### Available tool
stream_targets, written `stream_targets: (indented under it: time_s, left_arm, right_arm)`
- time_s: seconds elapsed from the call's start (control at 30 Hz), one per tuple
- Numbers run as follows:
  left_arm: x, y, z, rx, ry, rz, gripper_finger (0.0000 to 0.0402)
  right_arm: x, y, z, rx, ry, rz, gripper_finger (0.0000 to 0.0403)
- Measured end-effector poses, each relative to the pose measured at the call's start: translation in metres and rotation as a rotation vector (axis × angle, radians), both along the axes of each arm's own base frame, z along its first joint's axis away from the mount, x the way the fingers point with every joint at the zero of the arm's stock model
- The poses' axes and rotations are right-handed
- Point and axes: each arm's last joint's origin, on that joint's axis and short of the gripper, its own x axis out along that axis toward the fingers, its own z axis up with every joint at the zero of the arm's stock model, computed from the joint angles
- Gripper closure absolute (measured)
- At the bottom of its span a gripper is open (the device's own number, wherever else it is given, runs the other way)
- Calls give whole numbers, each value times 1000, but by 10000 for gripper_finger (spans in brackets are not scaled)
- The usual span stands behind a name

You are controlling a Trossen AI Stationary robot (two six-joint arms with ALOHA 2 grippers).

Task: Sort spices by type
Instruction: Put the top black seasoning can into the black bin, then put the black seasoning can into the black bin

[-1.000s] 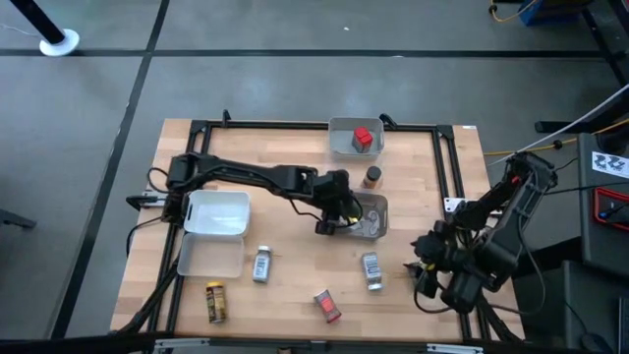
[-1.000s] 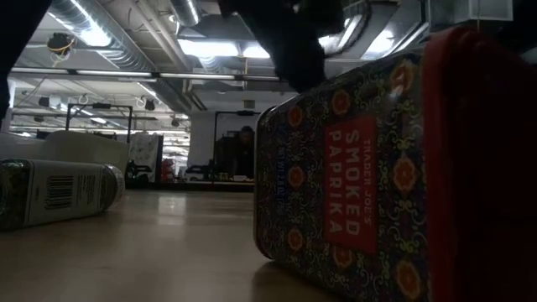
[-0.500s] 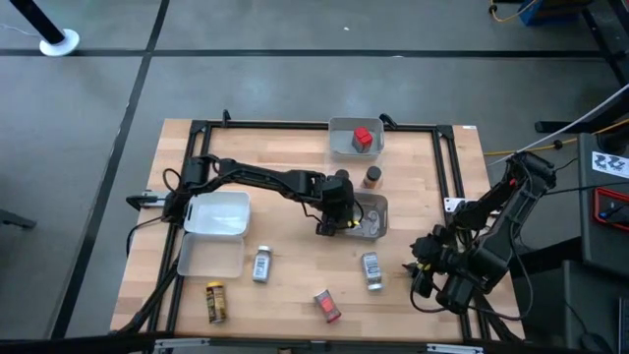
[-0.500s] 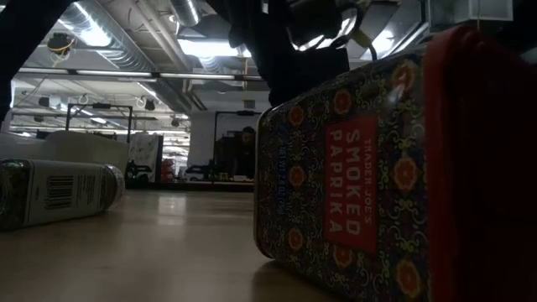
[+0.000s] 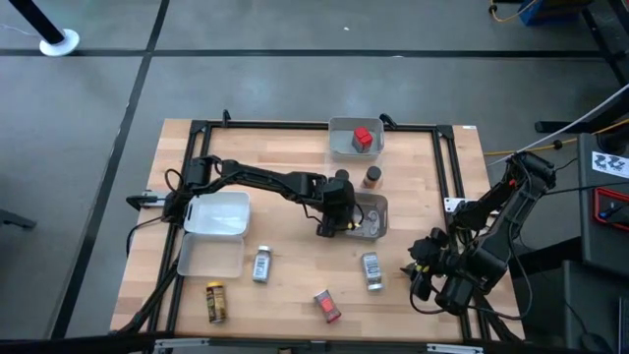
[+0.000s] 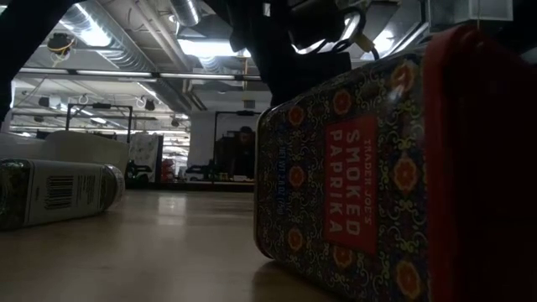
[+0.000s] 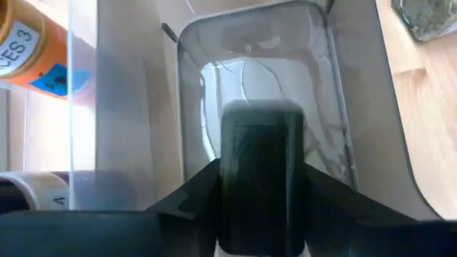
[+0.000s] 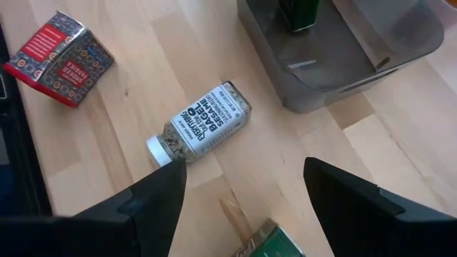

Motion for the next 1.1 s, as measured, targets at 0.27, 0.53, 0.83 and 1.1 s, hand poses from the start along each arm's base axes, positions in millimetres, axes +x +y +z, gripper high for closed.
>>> stream_targets:
  time_s: [0.27, 0.53, 0.83, 1.1]
  left_arm:
    - [0, -1, 1, -10, -4, 19, 216]
    - [4, -7, 48, 67, -109, -2, 213]
    - [-1, -10, 93, 78, -205, -10, 212]
    - [-3, -20, 89, 62, -167, -15, 212]
  right_arm:
    - [0, 0, 0, 5, -3, 0, 118]
    - [-1, 4, 3, 119, 69, -29, 118]
    - [1, 13, -3, 228, 103, -138, 118]
    - [-18, 33, -15, 258, 134, -193, 118]
